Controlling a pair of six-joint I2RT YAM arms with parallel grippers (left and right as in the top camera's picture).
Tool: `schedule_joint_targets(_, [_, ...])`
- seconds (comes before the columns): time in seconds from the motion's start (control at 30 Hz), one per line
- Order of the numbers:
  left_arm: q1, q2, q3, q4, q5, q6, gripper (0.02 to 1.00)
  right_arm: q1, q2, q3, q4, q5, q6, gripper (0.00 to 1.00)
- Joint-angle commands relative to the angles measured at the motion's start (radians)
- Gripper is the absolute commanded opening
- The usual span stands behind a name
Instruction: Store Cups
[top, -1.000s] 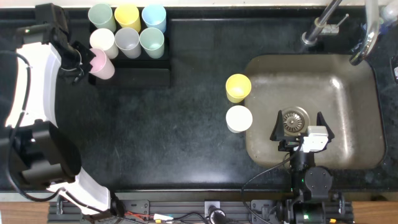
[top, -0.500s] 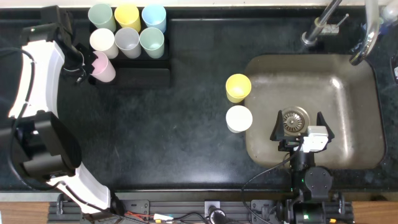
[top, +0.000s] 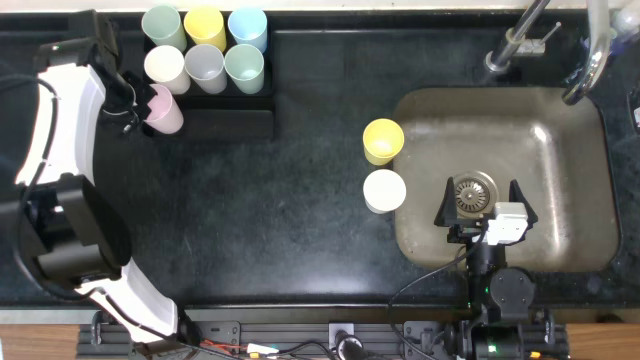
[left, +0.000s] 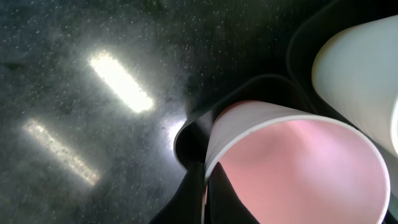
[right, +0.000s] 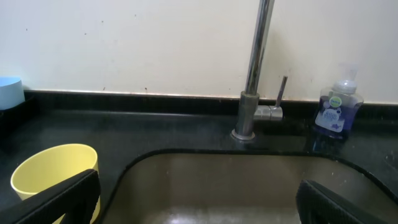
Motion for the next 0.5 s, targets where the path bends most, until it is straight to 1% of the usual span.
schedule_joint_targets(0.03, [-0.011,0.018,-0.004,0.024,-0.008,-0.011,0.036,-0.002,-0.009,-0.014,0.005,-0.005,0.000,0.998])
schedule_joint_targets(0.17, [-0.016,0.020,-0.004,0.035,0.000,-0.011,0.036,-0.002,-0.009,-0.014,0.006,-0.005,0.000,0.996])
schedule_joint_targets(0.2, [-0.018,0.020,-0.004,0.035,0.000,-0.011,0.082,-0.002,-0.009,-0.014,0.005,-0.005,0.000,0.998])
schedule_joint_targets(0.23, [-0.019,0.020,-0.004,0.035,0.000,-0.011,0.189,-0.002,-0.009,-0.014,0.005,-0.005,0.000,0.998])
schedule_joint_targets(0.27, [-0.019,0.020,-0.004,0.034,0.000,-0.011,0.419,-0.002,-0.009,-0.014,0.005,-0.005,0.000,0.996])
schedule_joint_targets(0.3, [-0.020,0.020,-0.004,0.034,0.000,-0.011,0.915,-0.002,-0.009,-0.014,0.005,-0.005,0.000,0.998])
schedule_joint_targets(0.33, [-0.020,0.020,-0.004,0.033,0.000,-0.011,0.998,-0.002,-0.009,-0.014,0.005,-0.005,0.000,0.996])
schedule_joint_targets(0.5, [-0.019,0.017,-0.003,0.022,0.006,-0.010,0.998,-0.002,-0.009,-0.014,0.005,-0.005,0.000,0.996])
